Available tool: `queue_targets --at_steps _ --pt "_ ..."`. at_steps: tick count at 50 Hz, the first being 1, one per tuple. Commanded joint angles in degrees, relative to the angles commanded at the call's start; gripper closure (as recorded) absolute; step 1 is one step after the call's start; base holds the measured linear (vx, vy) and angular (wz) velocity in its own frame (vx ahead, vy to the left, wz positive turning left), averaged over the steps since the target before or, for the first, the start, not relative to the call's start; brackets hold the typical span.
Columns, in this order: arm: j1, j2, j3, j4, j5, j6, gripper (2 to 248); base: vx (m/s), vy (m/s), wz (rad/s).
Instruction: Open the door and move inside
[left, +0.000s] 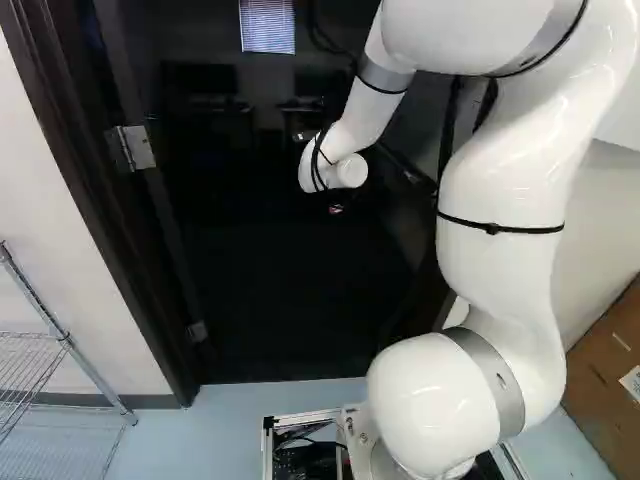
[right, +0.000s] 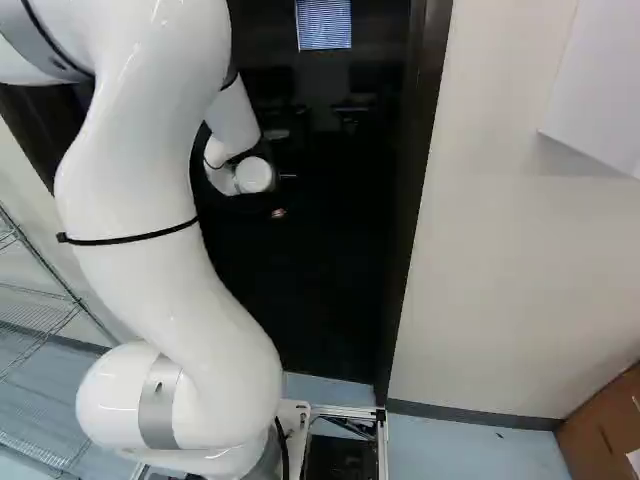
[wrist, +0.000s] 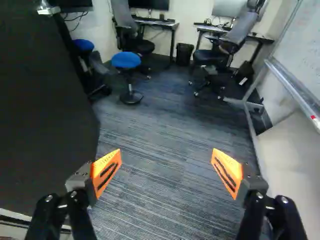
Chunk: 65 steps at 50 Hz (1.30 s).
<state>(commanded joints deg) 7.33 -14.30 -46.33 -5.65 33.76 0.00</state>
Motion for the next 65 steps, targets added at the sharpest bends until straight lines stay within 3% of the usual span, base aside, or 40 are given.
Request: queue_targets --at_steps 18,65 --pt "-0.23 4.98 5.66 5.46 0.0 0.0 3 0.0 0.0 0.0" --pt "-1.21 18.35 19.59 5.38 1.1 0.0 3 0.0 0.0 0.0"
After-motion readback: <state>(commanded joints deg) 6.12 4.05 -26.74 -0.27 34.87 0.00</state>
